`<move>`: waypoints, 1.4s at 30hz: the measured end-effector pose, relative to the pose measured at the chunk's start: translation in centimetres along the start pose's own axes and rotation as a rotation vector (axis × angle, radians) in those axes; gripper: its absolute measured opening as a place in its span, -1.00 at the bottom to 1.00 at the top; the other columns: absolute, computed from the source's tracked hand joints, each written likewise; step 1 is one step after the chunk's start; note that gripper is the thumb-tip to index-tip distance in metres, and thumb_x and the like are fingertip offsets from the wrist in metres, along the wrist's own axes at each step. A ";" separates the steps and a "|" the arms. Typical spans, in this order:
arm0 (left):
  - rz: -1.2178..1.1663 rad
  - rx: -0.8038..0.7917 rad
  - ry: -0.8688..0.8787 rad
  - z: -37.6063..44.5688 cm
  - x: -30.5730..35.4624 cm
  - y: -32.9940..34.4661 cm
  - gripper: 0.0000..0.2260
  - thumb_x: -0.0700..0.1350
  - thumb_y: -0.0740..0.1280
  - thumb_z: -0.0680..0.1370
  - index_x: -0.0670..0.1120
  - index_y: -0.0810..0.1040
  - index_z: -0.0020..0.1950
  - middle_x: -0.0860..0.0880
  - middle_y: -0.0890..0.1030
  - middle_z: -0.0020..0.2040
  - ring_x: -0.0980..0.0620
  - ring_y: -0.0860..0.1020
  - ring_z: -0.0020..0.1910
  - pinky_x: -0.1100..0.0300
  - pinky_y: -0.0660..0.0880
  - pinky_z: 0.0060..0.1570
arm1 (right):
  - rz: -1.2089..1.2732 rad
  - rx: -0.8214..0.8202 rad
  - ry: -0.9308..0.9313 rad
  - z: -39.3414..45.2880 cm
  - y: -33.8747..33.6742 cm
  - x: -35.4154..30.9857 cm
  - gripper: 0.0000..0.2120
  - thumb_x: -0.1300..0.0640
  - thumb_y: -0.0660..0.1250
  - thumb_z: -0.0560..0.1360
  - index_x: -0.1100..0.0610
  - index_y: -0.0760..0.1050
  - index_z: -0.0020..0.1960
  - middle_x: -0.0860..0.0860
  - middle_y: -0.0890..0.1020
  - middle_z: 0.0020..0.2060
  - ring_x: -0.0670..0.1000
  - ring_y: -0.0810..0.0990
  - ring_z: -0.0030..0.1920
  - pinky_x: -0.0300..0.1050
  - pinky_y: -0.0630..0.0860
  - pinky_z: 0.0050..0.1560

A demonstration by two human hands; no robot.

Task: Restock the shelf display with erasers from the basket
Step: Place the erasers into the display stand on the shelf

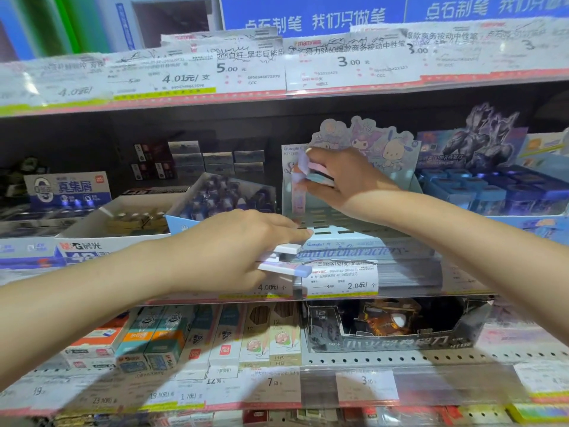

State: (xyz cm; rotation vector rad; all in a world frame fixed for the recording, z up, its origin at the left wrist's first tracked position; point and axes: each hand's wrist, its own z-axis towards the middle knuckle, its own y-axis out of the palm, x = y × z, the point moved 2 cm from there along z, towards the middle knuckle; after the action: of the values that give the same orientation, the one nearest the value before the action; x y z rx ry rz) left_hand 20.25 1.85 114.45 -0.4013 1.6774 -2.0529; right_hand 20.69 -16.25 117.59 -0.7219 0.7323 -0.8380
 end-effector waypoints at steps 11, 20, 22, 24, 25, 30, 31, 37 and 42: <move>-0.048 -0.019 -0.040 -0.2 0.6 -0.7 -0.50 -0.02 0.18 0.36 0.15 0.34 0.32 0.09 0.53 0.26 0.03 0.53 0.19 -0.05 0.53 0.10 | -0.016 -0.255 0.107 -0.8 -0.8 0.1 -0.78 0.03 0.25 0.50 0.13 0.43 0.08 0.14 0.61 -0.08 0.18 0.56 -0.10 0.00 0.48 -0.07; -0.284 0.235 -0.105 0.1 1.7 -1.7 -0.80 -0.14 0.26 0.40 -0.13 0.58 -0.03 -0.07 0.65 -0.18 0.02 0.56 -0.16 0.05 0.46 -0.13 | 0.399 -0.228 0.198 -2.1 -2.2 -0.6 -0.75 0.03 0.29 0.49 0.07 0.39 0.12 0.19 0.56 -0.29 0.00 0.39 -0.45 -0.23 0.34 -0.40; -0.454 0.356 -0.226 0.1 1.8 -2.3 -0.90 -0.12 0.33 0.45 -0.12 0.61 -0.12 -0.04 0.64 -0.26 0.07 0.55 -0.26 0.20 0.45 -0.24 | 0.596 -0.259 0.180 -2.7 -2.5 -1.0 -0.88 0.09 0.24 0.53 0.13 0.47 -0.01 0.19 0.39 -0.48 0.00 0.26 -0.51 -0.23 0.16 -0.49; -0.634 0.434 -0.335 0.3 1.8 -2.8 -0.91 -0.16 0.37 0.48 -0.16 0.60 -0.19 -0.01 0.60 -0.39 0.13 0.49 -0.45 0.32 0.37 -0.43 | 0.728 -0.280 0.199 -3.1 -2.4 -1.2 -0.85 0.15 0.19 0.56 0.10 0.49 -0.14 0.03 0.31 -0.51 -0.03 0.20 -0.49 -0.14 0.06 -0.44; -0.706 0.444 -0.376 0.4 1.8 -2.9 -0.88 -0.14 0.37 0.48 -0.17 0.59 -0.21 0.02 0.53 -0.49 0.16 0.42 -0.55 0.36 0.33 -0.51 | 0.768 -0.286 0.206 -3.3 -2.4 -1.4 -0.83 0.16 0.19 0.55 0.10 0.46 -0.20 0.01 0.30 -0.49 -0.04 0.19 -0.47 -0.11 0.04 -0.41; -0.964 0.377 -0.367 0.7 2.8 -2.9 -0.90 -0.09 0.34 0.51 -0.05 0.59 -0.19 0.07 0.48 -0.62 0.11 0.28 -0.64 0.31 0.22 -0.60 | 0.942 -0.289 0.252 -3.4 -1.6 -2.2 -0.69 -0.01 0.36 0.34 0.19 0.47 -0.05 0.04 0.33 -0.48 -0.04 0.17 -0.45 -0.10 0.01 -0.37; -0.992 0.382 -0.358 0.7 3.0 -2.9 -0.92 -0.12 0.35 0.51 -0.03 0.59 -0.19 0.08 0.53 -0.58 0.11 0.28 -0.63 0.32 0.22 -0.60 | 0.950 -0.289 0.295 -3.4 -1.5 -2.2 -0.61 -0.05 0.39 0.28 0.22 0.51 -0.04 0.10 0.37 -0.45 -0.05 0.18 -0.43 -0.12 0.01 -0.36; -1.011 0.407 -0.439 0.7 2.4 -2.6 -0.94 -0.17 0.42 0.45 -0.14 0.59 -0.21 -0.03 0.46 -0.55 0.11 0.26 -0.63 0.30 0.20 -0.59 | 0.834 -0.111 0.307 -3.1 -1.3 -2.3 -0.57 -0.03 0.49 0.27 0.24 0.56 0.01 0.05 0.40 -0.48 -0.07 0.24 -0.52 -0.24 0.16 -0.50; -0.986 0.368 -0.464 0.6 2.4 -2.5 -0.87 -0.12 0.40 0.47 -0.15 0.57 -0.24 0.06 0.38 -0.64 0.12 0.25 -0.64 0.31 0.19 -0.59 | 0.570 0.084 0.037 -2.8 -2.9 -3.2 -0.60 0.20 0.44 0.37 -0.02 0.44 0.16 -0.07 0.58 -0.23 -0.22 0.52 -0.40 -0.44 0.37 -0.41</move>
State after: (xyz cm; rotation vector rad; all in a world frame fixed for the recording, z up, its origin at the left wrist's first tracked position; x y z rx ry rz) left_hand 18.07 0.43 116.89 -1.6628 0.8262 -2.5275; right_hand 15.81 -15.66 119.24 -0.3882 0.8741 -0.3582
